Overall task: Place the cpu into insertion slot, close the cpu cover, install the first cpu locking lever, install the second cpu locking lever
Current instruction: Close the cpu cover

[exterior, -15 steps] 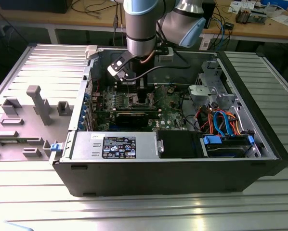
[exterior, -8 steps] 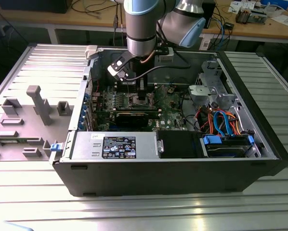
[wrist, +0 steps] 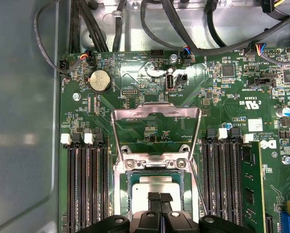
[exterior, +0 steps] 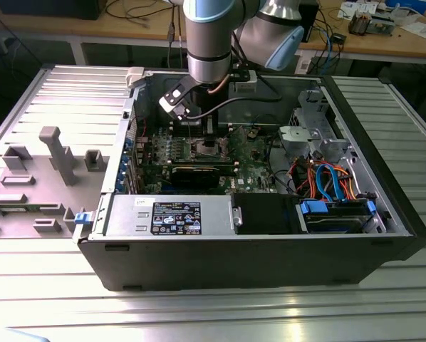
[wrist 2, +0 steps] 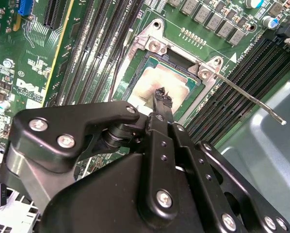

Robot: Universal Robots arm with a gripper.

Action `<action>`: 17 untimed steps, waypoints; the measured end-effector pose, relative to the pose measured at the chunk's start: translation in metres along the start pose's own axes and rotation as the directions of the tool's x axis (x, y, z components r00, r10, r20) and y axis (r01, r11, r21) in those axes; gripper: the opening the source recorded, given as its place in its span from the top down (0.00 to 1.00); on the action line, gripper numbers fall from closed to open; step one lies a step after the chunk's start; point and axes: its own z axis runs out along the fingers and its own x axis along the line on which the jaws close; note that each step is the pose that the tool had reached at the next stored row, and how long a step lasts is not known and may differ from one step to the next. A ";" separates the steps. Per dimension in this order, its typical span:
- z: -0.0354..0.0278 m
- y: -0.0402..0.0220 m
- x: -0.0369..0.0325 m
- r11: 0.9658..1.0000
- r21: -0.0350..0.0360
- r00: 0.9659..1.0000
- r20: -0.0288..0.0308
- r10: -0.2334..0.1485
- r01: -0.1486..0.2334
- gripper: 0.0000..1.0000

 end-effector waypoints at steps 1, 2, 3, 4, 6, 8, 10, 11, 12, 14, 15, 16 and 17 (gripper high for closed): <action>0.0000 0.0000 0.0000 1.000 0.000 1.000 0.000 0.000 0.000 0.89; 0.0000 0.0000 0.0000 1.000 0.000 1.000 0.000 0.000 0.000 0.89; 0.0000 0.0000 0.0000 1.000 0.000 1.000 0.000 0.000 0.000 0.89; 0.0000 0.0000 0.0000 1.000 0.000 1.000 0.000 0.000 0.000 0.89; 0.0000 0.0001 0.0000 1.000 0.000 1.000 0.000 0.000 0.000 0.89; 0.0000 0.0001 0.0000 1.000 0.001 1.000 0.000 0.000 0.000 0.89; 0.0000 0.0002 0.0000 1.000 0.001 1.000 0.000 0.000 0.000 0.89; -0.0002 0.0004 0.0000 1.000 0.002 1.000 0.000 0.000 0.000 0.89; -0.0009 0.0007 0.0000 1.000 0.004 1.000 0.000 0.000 0.000 0.89; -0.0091 0.0016 0.0001 1.000 0.009 1.000 0.000 0.000 0.000 0.89; -0.0119 0.0021 0.0001 1.000 0.011 1.000 0.000 0.000 0.000 0.89; -0.0154 0.0025 0.0001 1.000 0.011 1.000 0.000 0.000 0.000 0.89; -0.0217 0.0031 0.0001 1.000 0.013 1.000 0.000 0.000 0.000 0.89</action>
